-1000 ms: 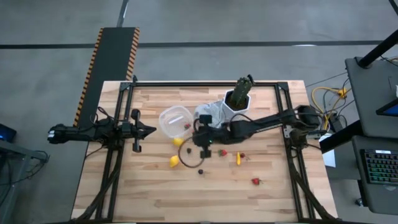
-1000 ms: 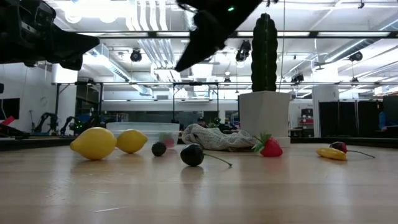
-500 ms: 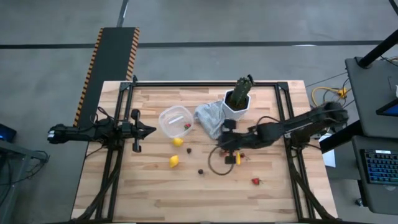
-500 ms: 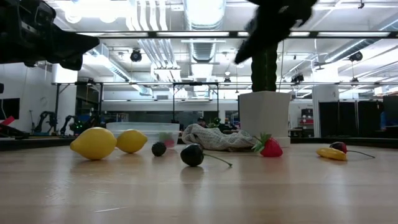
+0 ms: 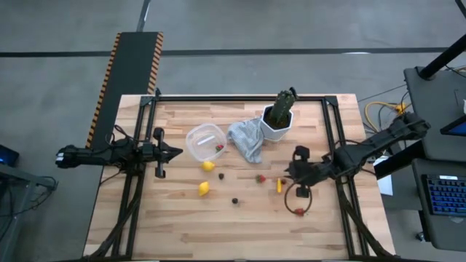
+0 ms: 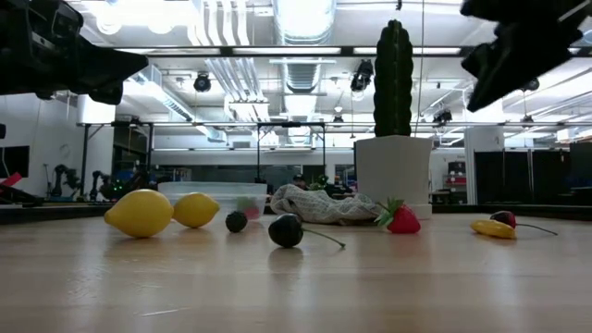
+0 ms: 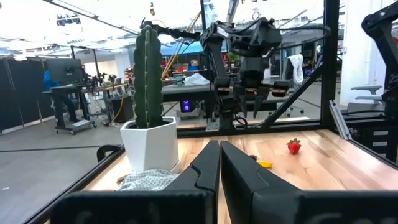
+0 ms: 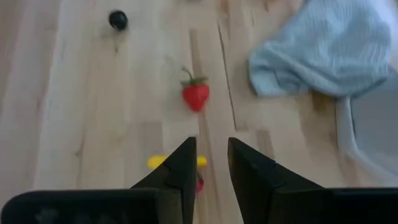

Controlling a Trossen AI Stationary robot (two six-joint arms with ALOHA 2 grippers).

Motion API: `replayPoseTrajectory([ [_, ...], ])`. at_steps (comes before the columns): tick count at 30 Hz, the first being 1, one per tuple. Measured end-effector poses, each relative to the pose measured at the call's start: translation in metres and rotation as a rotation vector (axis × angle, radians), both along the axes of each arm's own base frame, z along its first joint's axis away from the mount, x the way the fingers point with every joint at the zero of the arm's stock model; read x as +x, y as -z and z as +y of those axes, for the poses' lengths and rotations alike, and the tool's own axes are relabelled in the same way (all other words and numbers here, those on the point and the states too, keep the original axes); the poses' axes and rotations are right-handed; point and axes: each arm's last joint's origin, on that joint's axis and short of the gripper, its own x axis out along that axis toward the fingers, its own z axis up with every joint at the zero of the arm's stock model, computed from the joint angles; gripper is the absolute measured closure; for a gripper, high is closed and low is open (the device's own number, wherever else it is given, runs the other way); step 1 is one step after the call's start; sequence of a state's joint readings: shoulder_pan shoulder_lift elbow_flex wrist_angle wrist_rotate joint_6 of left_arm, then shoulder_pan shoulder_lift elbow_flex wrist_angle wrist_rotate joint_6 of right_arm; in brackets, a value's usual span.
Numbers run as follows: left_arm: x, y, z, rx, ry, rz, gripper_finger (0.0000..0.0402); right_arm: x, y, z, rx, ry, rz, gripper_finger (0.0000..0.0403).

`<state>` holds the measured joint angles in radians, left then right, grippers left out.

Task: Pick and placing Produce into tupperware
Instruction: Put the red cherry into the transparent container

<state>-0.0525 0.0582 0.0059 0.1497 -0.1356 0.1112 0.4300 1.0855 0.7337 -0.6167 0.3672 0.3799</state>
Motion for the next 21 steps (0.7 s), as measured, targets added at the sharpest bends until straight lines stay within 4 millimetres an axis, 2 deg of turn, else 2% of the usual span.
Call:
replayPoseTrajectory([
  [5, 0.000, 0.000, 0.000, 0.000, 0.000, 0.000, 0.0402, -0.009, 0.020, -0.001, 0.012, 0.025, 0.063, 0.0306],
  [10, 0.000, 0.000, 0.000, 0.000, 0.000, 0.000, 0.0402, -0.014, 0.040, -0.001, 0.068, 0.047, 0.147, 0.0273],
  [18, 0.000, 0.000, 0.000, 0.000, 0.000, 0.000, 0.0402, -0.006, 0.060, 0.003, 0.119, 0.056, 0.090, 0.0224],
  [21, 0.000, 0.000, 0.000, 0.000, 0.000, -0.001, 0.0402, -0.007, 0.070, 0.002, 0.101, 0.068, 0.136, 0.0213],
])
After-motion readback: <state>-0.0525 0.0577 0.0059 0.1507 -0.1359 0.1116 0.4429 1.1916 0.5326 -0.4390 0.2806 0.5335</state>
